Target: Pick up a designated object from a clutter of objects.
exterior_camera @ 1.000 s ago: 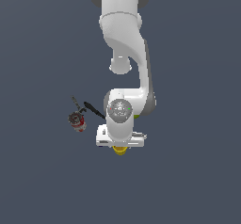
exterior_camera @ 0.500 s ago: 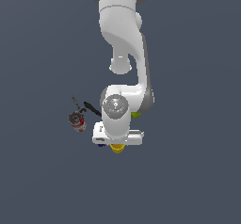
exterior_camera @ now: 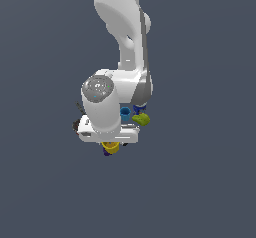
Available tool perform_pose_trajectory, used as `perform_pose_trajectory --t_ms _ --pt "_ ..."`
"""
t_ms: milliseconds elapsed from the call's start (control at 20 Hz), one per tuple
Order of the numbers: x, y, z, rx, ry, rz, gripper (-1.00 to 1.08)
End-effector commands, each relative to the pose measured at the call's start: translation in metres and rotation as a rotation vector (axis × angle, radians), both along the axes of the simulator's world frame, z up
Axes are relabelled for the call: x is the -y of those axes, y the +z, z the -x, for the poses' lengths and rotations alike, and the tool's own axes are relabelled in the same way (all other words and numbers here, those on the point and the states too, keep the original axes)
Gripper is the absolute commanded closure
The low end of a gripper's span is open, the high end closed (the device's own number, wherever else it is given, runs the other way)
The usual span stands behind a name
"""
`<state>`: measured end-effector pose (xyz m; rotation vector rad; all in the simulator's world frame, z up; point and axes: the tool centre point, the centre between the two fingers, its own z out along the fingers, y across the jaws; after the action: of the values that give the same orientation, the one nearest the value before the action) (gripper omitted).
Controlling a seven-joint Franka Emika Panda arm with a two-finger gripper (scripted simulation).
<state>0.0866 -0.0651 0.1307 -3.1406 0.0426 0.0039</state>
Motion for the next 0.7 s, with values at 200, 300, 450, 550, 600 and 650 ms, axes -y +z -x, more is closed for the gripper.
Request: perform_pose_trajectory --t_ms 200,300,450,550,600,650 --pt "0.050 0.067 0.014 0.003 -0.001 -0.001 1.08" --pt "0.065 0.088 0.018 0.003 -0.001 -0.001 1.08" --pt "0.088 0.118 0.023 0.003 -0.001 -0.001 1.08" --pt "0.102 0.138 0.027 0.003 -0.001 -0.001 1.08" --pt "0.110 0.148 0.029 0.003 -0.001 -0.001 1.08" --pt "0.117 0.157 0.030 0.003 -0.001 -0.001 1.08"
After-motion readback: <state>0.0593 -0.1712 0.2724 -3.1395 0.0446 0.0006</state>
